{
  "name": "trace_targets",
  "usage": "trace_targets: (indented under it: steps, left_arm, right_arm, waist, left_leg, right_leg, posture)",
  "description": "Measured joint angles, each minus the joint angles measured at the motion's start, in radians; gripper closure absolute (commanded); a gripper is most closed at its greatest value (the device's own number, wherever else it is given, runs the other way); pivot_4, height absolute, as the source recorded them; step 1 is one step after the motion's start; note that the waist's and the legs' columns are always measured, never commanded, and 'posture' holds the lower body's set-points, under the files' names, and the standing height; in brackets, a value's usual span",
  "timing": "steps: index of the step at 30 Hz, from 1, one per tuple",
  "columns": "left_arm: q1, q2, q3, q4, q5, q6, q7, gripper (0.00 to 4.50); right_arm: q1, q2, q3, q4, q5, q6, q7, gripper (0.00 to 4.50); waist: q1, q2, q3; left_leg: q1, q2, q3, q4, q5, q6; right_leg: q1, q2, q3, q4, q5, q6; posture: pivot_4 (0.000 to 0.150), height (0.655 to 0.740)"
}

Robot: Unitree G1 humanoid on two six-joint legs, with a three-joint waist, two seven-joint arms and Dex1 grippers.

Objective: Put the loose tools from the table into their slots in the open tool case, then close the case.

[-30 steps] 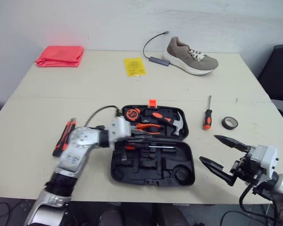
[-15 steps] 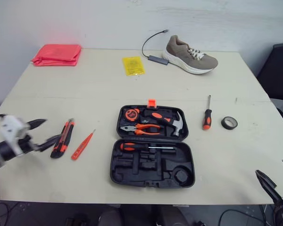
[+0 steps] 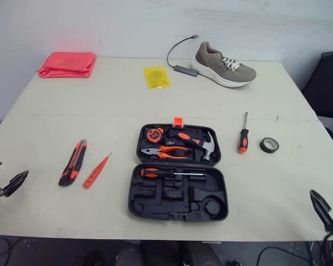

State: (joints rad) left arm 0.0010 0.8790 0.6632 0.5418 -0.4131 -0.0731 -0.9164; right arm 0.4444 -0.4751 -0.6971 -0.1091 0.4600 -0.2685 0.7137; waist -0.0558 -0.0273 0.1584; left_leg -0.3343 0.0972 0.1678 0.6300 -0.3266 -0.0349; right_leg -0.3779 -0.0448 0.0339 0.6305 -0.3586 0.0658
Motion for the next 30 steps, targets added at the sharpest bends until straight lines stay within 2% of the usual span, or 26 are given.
trace_targets:
  steps: [6, 12, 16, 19, 22, 30]
  left_arm:
    - [-0.079, -0.042, -0.107, -0.262, -0.059, 0.109, -0.017, 0.06]
    - [-0.161, -0.082, -0.288, -0.584, -0.135, 0.265, -0.046, 0.06]
    - [-0.188, -0.093, -0.401, -0.714, -0.147, 0.333, -0.077, 0.06]
    - [-0.199, -0.093, -0.458, -0.784, -0.179, 0.382, -0.110, 0.06]
    - [-0.222, -0.091, -0.485, -0.837, -0.218, 0.436, -0.132, 0.06]
    - [-0.238, -0.106, -0.531, -0.893, -0.238, 0.490, -0.146, 0.06]
  right_arm:
    - [-0.054, -0.065, 0.075, -0.261, 0.040, 0.388, -0.221, 0.00]
    - [-0.228, -0.117, 0.180, -0.509, 0.268, 0.861, -0.476, 0.00]
    - [-0.380, -0.125, 0.241, -0.494, 0.333, 1.120, -0.645, 0.00]
    - [-0.478, -0.095, 0.275, -0.470, 0.343, 1.226, -0.738, 0.00]
    - [-0.542, -0.085, 0.317, -0.425, 0.325, 1.291, -0.781, 0.00]
    - [-0.699, -0.050, 0.388, -0.265, 0.244, 1.373, -0.802, 0.00]
  waist:
    - [0.000, 0.000, 0.000]
    - [-0.003, 0.000, 0.000]
    - [-0.001, 0.000, 0.000]
    - [-0.001, 0.000, 0.000]
    - [-0.001, 0.001, 0.001]
    - [-0.006, 0.002, 0.001]
  left_leg:
    - [-0.001, 0.000, 0.000, 0.000, 0.005, 0.000]
    - [-0.002, 0.001, 0.003, 0.001, 0.005, 0.000]
    - [-0.006, 0.001, 0.005, 0.002, 0.006, 0.000]
    - [-0.014, 0.000, 0.007, 0.004, 0.009, 0.000]
    - [-0.020, 0.000, 0.007, 0.011, 0.010, 0.000]
    - [-0.020, 0.002, 0.008, 0.016, 0.009, -0.002]
  right_leg:
    - [0.000, 0.001, 0.000, 0.000, 0.002, 0.003]
    - [-0.001, 0.004, 0.004, -0.002, 0.004, 0.007]
    - [-0.006, 0.006, 0.006, -0.002, 0.004, 0.008]
    - [-0.015, 0.007, 0.009, 0.000, 0.006, 0.011]
    - [-0.020, 0.012, 0.011, 0.003, 0.006, 0.012]
    - [-0.020, 0.018, 0.015, 0.007, 0.006, 0.012]
  posture:
    - [0.150, 0.7400]
    - [0.150, 0.7400]
    - [0.150, 0.7400]
    - [0.150, 0.7400]
    - [0.150, 0.7400]
    - [0.150, 0.7400]
